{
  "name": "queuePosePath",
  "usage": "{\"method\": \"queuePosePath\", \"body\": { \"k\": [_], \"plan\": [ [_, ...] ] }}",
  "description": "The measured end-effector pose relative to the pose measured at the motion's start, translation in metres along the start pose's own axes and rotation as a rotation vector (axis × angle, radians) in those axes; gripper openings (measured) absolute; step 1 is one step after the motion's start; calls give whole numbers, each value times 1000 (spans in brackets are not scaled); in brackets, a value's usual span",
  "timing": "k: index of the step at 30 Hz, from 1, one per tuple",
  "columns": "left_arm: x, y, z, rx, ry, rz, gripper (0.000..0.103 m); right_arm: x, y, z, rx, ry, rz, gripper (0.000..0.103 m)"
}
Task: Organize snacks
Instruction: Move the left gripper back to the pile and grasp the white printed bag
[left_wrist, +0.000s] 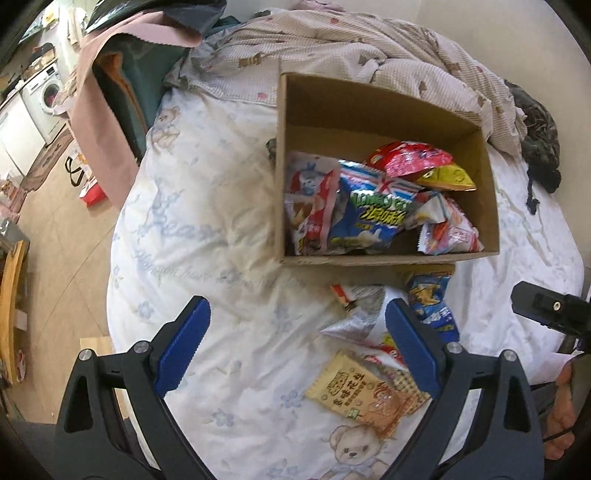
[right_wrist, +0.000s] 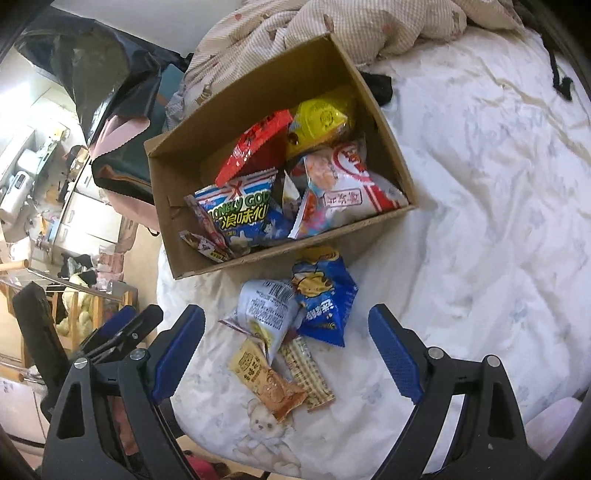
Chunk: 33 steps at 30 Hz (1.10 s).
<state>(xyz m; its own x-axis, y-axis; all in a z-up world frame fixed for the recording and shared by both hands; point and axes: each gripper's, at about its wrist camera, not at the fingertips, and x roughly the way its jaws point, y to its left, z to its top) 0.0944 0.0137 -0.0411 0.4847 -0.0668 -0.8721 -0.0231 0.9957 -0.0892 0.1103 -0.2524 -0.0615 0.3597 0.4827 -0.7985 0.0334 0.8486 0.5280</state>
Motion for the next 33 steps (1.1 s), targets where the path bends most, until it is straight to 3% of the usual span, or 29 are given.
{"method": "queuePosePath", "body": {
  "k": [8, 13, 17, 19, 24, 27, 33],
  "plan": [
    [15, 23, -3, -82, 39, 55, 94, 8, 0, 1, 22, 25, -10, 92],
    [32, 42, -5, -193, 107, 31, 94, 6, -8, 2, 66, 19, -2, 92],
    [50, 38, -9, -183, 169, 20, 94, 8, -15, 5, 109, 21, 8, 92],
    [60, 25, -11, -134, 211, -1, 94, 10, -17, 6, 128, 25, 13, 92],
    [83, -28, 0, 0, 278, -147, 94, 12, -18, 8, 125, 25, 3, 92],
    [93, -53, 11, 55, 268, -139, 94, 13, -21, 9, 126, 28, -9, 92],
    [130, -86, 5, 184, 341, -62, 94, 12, -34, 10, 152, 28, -28, 92]
  ]
}}
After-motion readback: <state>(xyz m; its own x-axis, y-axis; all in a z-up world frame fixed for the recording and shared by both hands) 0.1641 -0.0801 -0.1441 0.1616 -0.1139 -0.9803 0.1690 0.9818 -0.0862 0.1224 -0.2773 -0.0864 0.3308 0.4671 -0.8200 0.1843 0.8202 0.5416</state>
